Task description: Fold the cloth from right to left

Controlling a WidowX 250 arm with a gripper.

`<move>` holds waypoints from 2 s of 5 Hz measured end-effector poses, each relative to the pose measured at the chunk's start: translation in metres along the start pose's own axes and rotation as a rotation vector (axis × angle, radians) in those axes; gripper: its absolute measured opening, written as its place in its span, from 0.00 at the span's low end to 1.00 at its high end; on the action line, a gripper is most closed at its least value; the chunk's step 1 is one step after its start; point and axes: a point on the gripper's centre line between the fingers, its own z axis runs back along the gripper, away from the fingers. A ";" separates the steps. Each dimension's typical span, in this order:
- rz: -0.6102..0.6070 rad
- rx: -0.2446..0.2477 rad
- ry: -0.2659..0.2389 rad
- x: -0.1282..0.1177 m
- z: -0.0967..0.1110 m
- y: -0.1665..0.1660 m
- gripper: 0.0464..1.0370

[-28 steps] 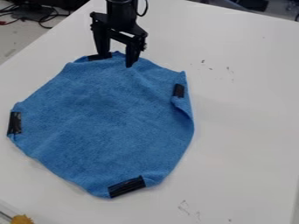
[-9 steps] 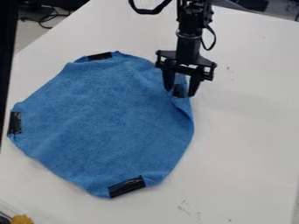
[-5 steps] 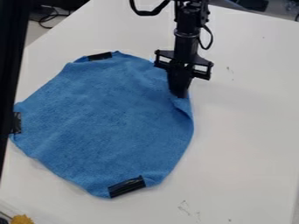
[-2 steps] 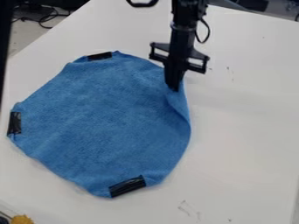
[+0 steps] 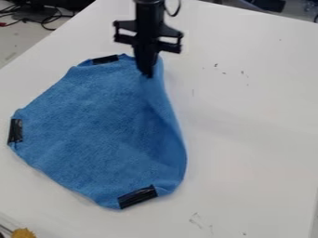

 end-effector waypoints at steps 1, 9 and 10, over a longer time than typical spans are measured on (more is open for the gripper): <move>0.085 -0.042 0.000 -0.025 -0.019 0.034 0.01; -0.056 0.059 -0.063 -0.041 -0.016 0.073 0.97; -0.106 0.032 -0.051 -0.034 -0.022 0.063 0.96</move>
